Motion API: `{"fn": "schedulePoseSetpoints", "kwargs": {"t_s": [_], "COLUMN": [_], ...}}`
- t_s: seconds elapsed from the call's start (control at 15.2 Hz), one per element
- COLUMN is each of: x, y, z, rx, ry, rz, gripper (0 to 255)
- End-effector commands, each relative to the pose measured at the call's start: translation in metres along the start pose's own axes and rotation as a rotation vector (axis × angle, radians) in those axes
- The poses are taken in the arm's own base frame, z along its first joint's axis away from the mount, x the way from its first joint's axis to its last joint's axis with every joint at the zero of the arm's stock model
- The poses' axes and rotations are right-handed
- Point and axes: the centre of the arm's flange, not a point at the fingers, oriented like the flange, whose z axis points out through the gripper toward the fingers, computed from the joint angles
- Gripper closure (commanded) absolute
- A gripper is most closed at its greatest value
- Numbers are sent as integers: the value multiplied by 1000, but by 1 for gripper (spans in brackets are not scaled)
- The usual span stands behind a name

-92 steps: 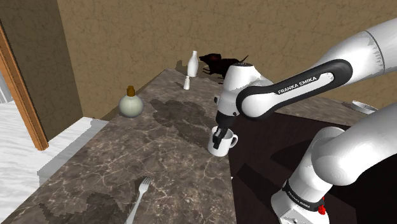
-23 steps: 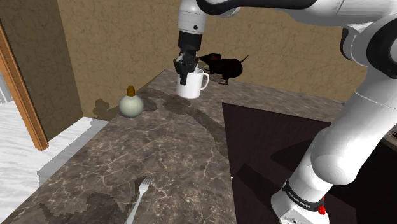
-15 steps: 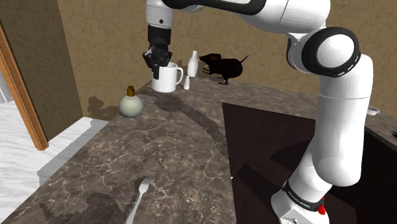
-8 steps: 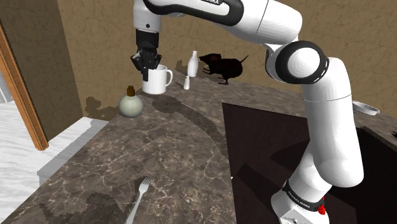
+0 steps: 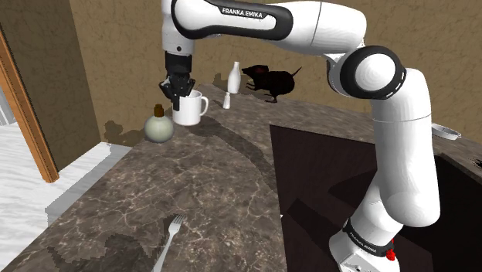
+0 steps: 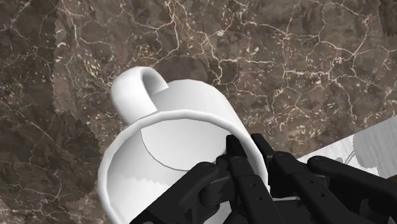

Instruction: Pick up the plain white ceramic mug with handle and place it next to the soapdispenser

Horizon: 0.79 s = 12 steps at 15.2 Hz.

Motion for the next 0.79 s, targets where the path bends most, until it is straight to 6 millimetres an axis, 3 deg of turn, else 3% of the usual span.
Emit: {"fn": "schedulePoseSetpoints", "kwargs": {"t_s": [0.0,0.73], "x": [0,-1], "y": [1,0], "z": [12,70], "rx": [0,0], "ry": [1,1], "rz": [0,0], "gripper": [255,255]}}
